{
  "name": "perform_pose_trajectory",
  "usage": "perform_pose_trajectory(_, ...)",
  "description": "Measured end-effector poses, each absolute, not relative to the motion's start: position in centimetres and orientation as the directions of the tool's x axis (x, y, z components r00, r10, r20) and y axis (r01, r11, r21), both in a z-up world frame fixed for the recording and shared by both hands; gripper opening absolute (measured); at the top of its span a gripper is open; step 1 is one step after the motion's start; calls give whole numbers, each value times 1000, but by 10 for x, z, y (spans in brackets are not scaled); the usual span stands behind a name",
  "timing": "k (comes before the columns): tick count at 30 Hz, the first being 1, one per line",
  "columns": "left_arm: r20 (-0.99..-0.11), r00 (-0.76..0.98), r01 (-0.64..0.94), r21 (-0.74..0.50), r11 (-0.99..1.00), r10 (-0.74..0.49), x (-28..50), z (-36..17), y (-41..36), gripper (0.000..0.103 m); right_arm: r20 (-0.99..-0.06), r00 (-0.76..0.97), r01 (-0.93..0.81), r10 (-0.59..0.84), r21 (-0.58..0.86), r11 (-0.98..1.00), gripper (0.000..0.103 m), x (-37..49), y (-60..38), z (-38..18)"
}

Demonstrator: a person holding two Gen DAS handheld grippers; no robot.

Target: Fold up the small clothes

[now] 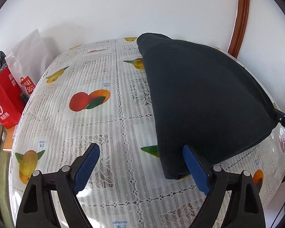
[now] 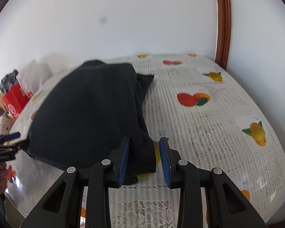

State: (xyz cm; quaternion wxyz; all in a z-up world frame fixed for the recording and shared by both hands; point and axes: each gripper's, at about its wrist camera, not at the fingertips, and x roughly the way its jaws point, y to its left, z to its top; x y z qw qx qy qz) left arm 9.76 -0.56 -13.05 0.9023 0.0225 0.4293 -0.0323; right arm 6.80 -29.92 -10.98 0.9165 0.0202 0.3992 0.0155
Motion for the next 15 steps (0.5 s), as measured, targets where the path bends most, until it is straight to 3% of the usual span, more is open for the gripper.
perform_pose_trajectory(8,-740,670,82,-7,997,-61,119,-100,5,87,-684,725,-102,82,12,995,37,106,-287,-65)
perform_pose_trajectory(15,-738,669,107,-25,994,-90,153,-92,7,87,-732,679,-85,57,-1,996,39,205,-272,-60)
